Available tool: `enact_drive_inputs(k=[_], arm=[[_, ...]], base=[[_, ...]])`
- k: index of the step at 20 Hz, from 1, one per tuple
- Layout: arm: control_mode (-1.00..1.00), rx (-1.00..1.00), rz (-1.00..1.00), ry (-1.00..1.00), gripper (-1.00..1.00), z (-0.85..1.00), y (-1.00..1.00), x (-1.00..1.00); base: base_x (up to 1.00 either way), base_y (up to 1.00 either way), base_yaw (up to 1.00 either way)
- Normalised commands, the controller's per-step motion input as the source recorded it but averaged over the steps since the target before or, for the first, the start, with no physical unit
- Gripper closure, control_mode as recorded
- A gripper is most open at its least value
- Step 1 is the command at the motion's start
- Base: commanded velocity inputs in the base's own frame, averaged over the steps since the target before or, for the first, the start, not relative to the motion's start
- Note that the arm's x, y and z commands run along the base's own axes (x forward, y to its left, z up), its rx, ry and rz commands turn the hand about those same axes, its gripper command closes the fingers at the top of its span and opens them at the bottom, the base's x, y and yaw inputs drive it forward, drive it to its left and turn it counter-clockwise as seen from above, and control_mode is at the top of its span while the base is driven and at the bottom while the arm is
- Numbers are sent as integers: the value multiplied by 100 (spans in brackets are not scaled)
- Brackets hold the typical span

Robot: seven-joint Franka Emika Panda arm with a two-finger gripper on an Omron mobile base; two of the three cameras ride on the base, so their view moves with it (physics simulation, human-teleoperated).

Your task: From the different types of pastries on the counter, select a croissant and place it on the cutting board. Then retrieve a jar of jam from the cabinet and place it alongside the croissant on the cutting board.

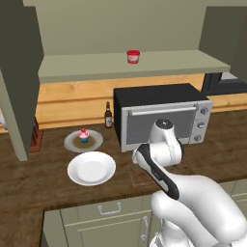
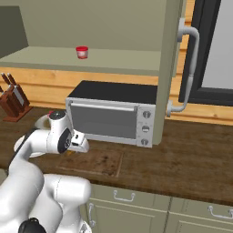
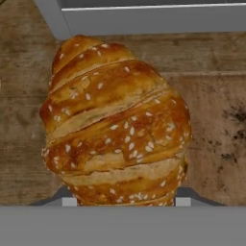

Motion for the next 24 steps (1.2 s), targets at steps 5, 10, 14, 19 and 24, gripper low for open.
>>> enact_drive_inputs(k=[5,10,14,19,24], arm=[[-100,0,0,-3,100,-38,0,-38],[-100,0,0,-19,100,-56,0,-22],[-100,0,0,-23,100,-83,-4,0],[-100,1,0,-15,100,-100,-28,-1],[-100,5,0,-7,100,-89,-25,-8]], base=[[0,0,0],[0,0,0],[0,0,0],[0,0,0],[0,0,0]])
